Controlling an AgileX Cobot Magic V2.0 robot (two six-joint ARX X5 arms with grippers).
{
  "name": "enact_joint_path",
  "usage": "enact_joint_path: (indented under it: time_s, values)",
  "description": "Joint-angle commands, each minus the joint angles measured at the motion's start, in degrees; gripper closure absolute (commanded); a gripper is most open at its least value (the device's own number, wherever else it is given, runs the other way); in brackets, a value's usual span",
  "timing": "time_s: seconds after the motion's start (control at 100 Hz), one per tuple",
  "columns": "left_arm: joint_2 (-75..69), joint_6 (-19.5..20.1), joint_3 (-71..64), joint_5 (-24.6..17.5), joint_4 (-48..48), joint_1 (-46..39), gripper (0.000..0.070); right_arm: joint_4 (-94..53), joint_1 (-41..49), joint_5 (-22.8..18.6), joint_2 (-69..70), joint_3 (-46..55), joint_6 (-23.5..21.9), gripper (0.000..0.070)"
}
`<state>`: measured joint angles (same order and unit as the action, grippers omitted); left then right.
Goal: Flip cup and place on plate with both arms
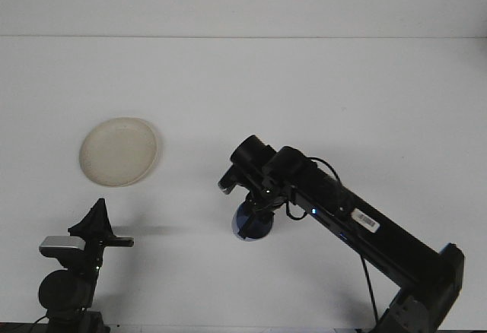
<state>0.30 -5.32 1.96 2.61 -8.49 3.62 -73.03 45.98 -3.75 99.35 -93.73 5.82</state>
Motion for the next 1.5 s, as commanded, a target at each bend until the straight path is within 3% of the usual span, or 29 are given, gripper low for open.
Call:
enact_joint_path:
  time_s: [0.0,0.39,0.43,0.53,0.57,0.66,0.79,0.89,1.06,1.15,1.32,1.42,1.49]
  values:
    - [-0.07,-0.35,-1.11,-0.28,-0.61,0.09,0.0686,-0.28,1.44,0.85,2.93,-1.73,0.68,0.07]
    - [-0.04,-0.35,-1.11,-0.31,-0.61,0.09,0.0686,-0.74,3.23,1.18,9.51,-1.75,1.79,0.0691]
    - [-0.07,-0.35,-1.11,-0.28,-0.59,0.09,0.0686,-0.77,3.23,1.18,9.51,-1.75,1.81,0.0629]
    - [-0.07,-0.35,-1.11,-0.28,-0.61,0.09,0.0687,-0.87,3.23,0.79,9.44,-2.01,1.95,0.0349]
    - [-0.07,-0.35,-1.09,-0.28,-0.66,0.09,0.0687,-1.57,3.21,0.74,9.29,-2.64,1.95,0.0306]
    - [-0.07,-0.72,-1.05,-0.28,-0.68,0.09,0.0687,-3.48,2.97,0.68,8.61,-5.31,1.95,0.0305]
    - [-0.07,-5.33,-1.05,-0.28,-1.16,0.09,0.0687,-5.01,2.29,0.59,6.19,-10.97,1.95,0.0306]
    - [-0.07,-10.93,-1.03,-0.28,-1.62,0.09,0.0688,-4.66,1.27,0.63,3.32,-15.1,1.92,0.0306]
    - [-0.07,-24.81,-0.57,-0.31,-1.92,0.09,0.0689,1.05,-1.77,0.33,-3.26,-17.14,1.77,0.0307]
    - [-0.04,-28.98,0.28,-0.5,-1.9,0.11,0.0689,4.0,-4.04,-1.27,-7.19,-16.61,1.75,0.0317]
    - [0.02,-29.62,3.63,-7.17,-0.35,0.09,0.0688,11.58,-8.55,-3.74,-16.83,-9.84,1.75,0.0382]
    - [0.72,-29.33,7.74,-8.83,5.22,0.09,0.0688,18.03,-11.23,-3.74,-24.0,-1.18,1.44,0.0383]
    - [2.16,-27.04,11.52,-8.98,9.99,0.11,0.0688,22.64,-13.27,-3.82,-29.73,6.16,1.4,0.0384]
